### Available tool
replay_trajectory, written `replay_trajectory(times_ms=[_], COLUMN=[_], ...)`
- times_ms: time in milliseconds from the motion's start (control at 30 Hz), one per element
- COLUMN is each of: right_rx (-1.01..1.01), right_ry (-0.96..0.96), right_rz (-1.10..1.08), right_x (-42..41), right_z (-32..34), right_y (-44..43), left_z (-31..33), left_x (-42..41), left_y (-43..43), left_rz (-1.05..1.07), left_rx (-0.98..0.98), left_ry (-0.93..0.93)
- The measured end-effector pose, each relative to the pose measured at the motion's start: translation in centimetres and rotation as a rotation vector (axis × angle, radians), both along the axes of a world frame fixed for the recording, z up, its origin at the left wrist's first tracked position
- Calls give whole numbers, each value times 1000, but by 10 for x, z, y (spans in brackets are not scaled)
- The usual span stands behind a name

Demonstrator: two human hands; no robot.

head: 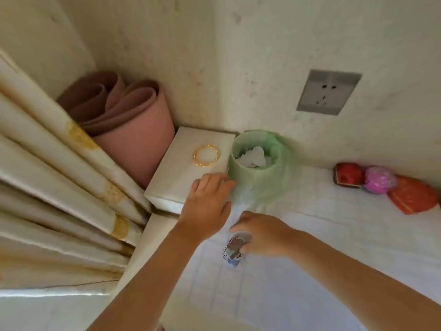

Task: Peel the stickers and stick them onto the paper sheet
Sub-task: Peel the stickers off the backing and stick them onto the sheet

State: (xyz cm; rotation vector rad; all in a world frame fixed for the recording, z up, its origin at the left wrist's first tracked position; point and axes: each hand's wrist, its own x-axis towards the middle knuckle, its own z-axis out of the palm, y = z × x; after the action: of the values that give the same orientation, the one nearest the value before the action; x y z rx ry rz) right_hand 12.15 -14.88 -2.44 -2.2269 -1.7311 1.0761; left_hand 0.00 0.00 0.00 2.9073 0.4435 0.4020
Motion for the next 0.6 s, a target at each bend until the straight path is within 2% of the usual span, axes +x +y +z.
replay_trajectory(times_ms=[100,200,400,500,600], right_rx=[61,112,202,245,263], right_ry=[-39,-31,135,194,206], right_rz=[47,5,-252,-412,-533], right_x=[-1,-1,-5,-11,-21], right_z=[-14,-22,-31,-28,-23], right_y=[3,5,-10,-21,-33], left_z=[-11,-24,-31,-29,-25], left_x=[3,3,-13,-29,-45], left_y=[0,0,-21,-36,-51], left_rz=[10,6,-35,-67,-110], left_rx=[63,112,167,110,-58], left_ry=[-136,-222,-332,-338,-245])
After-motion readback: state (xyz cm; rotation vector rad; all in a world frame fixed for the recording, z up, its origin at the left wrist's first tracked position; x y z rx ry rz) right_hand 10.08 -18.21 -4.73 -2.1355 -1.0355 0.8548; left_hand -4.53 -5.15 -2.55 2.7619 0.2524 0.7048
